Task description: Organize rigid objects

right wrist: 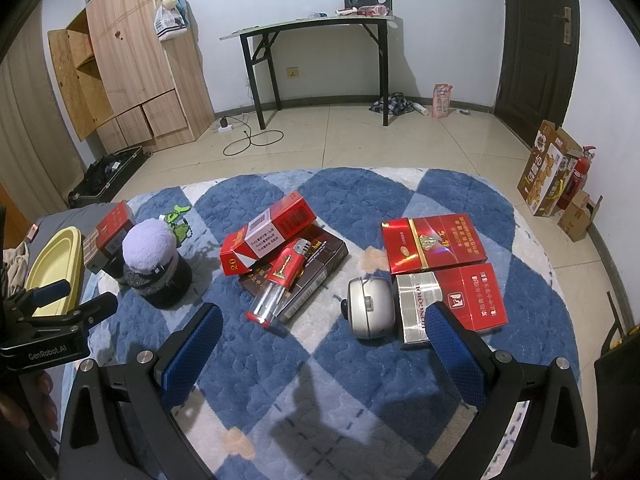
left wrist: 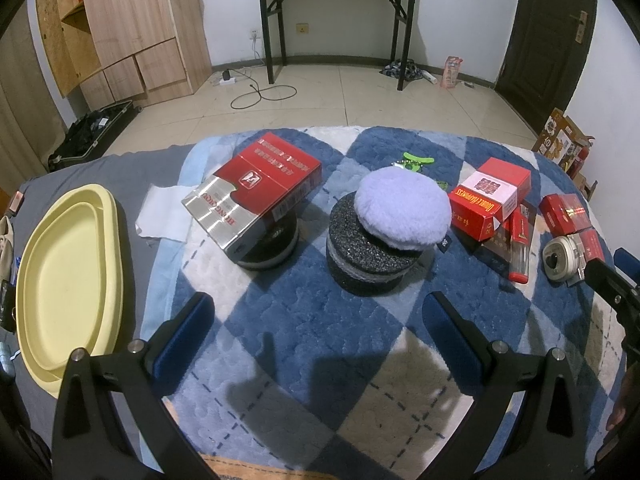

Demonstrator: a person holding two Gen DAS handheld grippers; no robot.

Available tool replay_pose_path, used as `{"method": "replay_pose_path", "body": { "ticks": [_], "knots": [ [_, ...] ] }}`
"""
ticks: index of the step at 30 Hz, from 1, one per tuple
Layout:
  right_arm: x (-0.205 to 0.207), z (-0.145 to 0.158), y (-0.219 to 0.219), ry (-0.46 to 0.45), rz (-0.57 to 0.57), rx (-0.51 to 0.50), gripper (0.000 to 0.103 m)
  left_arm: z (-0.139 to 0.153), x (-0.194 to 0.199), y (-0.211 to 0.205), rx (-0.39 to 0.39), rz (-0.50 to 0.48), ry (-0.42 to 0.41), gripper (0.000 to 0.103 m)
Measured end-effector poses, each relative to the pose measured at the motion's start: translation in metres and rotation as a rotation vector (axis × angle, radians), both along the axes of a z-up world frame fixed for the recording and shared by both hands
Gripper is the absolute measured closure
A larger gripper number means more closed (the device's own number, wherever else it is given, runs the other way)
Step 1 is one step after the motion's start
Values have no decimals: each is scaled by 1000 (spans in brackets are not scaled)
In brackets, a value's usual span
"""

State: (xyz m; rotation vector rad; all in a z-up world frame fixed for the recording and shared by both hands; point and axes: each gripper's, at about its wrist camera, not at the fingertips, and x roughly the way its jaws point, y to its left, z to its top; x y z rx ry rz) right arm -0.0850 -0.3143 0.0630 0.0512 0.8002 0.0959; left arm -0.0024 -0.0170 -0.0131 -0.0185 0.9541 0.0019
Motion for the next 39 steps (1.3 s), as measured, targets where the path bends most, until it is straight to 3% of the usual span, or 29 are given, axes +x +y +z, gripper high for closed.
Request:
{"method": "replay_pose_path", "body": {
  "ticks": [39],
  "knots": [
    [7,-4,-3,20,-5,6,0,8,-3,-2,12,-18,-2,0]
  ]
}}
